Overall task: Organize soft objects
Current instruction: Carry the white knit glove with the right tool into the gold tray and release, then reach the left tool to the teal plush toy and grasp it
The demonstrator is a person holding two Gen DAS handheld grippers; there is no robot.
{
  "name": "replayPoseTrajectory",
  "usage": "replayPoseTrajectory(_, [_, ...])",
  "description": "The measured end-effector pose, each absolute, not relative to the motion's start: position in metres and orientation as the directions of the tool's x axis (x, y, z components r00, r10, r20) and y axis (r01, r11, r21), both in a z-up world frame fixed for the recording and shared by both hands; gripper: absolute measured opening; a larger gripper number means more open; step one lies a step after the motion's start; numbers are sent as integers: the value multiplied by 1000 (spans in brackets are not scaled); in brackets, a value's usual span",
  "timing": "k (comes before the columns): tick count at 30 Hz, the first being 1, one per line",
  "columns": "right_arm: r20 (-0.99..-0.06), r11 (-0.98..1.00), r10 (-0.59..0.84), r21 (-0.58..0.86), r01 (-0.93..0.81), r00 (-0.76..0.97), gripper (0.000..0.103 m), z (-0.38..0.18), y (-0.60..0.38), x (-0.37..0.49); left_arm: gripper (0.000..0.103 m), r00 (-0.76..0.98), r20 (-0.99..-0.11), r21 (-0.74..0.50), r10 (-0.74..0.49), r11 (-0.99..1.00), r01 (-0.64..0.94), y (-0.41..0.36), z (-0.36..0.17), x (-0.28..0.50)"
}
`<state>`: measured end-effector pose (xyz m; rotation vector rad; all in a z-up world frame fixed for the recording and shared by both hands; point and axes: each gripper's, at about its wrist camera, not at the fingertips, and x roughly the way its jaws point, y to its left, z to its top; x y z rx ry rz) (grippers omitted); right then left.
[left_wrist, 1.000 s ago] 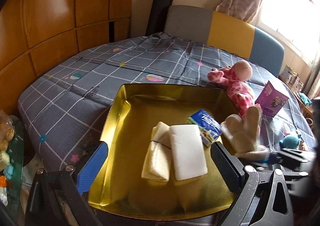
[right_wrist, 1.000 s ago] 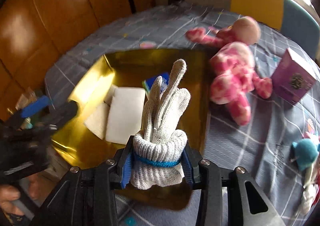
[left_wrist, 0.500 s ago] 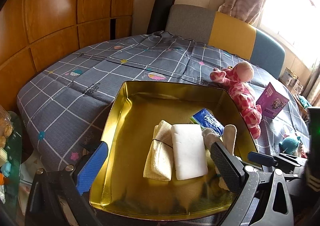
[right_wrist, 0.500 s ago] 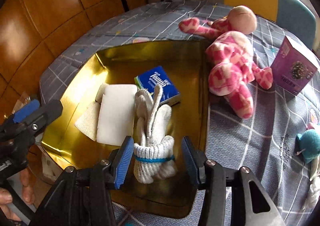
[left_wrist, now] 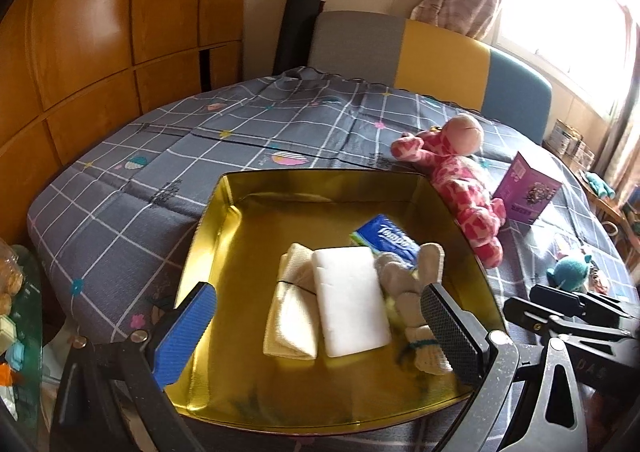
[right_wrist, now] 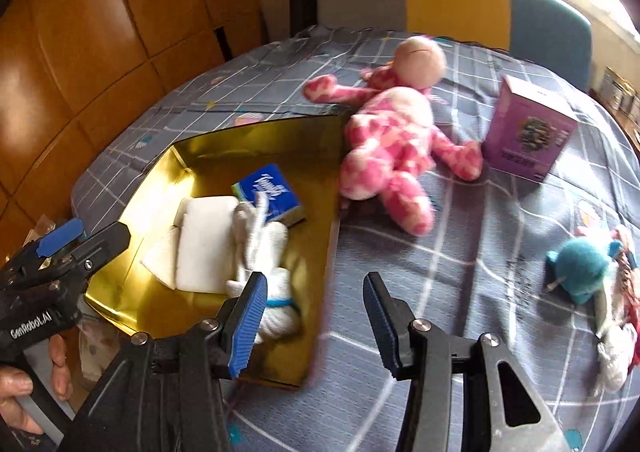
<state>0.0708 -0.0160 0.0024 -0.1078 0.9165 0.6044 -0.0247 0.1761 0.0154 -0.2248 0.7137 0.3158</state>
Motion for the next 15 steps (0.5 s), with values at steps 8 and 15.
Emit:
replayPoseTrajectory(8, [-774, 919, 339, 151, -363, 535, 50, 3, -110, 79, 103, 735, -665, -101, 134, 959, -266, 150, 25, -9])
replayPoseTrajectory(15, [-771, 986, 159, 154, -63, 616, 50, 7, -239, 92, 103, 751, -658, -69, 45, 990, -120, 99, 36, 17])
